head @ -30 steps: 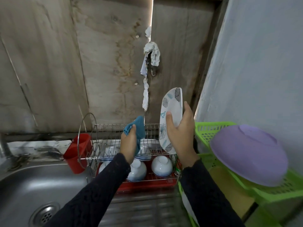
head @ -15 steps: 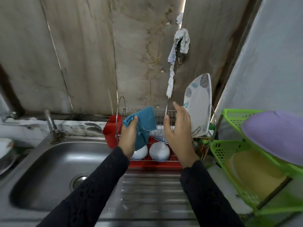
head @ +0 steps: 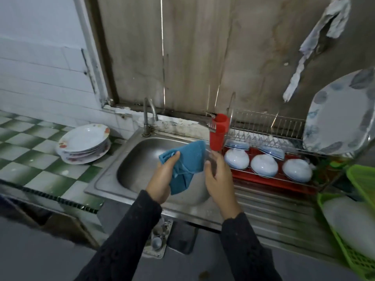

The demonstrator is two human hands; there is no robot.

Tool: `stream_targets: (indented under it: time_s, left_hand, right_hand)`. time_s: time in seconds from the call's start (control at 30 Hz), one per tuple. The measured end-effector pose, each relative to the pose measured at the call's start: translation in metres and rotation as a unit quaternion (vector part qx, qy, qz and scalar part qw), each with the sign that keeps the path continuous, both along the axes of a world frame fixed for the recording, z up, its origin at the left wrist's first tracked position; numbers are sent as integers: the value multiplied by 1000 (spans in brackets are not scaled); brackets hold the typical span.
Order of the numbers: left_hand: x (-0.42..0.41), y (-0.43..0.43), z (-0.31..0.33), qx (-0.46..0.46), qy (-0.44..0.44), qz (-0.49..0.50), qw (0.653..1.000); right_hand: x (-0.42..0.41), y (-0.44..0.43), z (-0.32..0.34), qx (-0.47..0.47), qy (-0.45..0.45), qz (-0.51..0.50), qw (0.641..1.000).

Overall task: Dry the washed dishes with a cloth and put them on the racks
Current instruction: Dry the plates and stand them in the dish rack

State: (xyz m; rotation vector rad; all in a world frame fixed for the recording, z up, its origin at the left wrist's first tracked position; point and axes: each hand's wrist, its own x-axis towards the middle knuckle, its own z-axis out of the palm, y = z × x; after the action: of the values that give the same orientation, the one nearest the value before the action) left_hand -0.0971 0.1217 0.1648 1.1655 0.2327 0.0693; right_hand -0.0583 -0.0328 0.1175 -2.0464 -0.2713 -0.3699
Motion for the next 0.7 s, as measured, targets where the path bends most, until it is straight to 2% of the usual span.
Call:
stream_targets:
  time_s: [0.23,0.57,0.7]
  left_hand:
    - [-55,93,-30,-7,48,102,994]
    - [-91,186,-60,-35,64,229,971]
    - [-91,223,-76,-30,82,270,959]
  right_hand:
    - [-28,93,-19,-43,50,51,997]
    - [-56,191,-40,8,140,131,981]
    - [-52,224,-51,9,150,144,978]
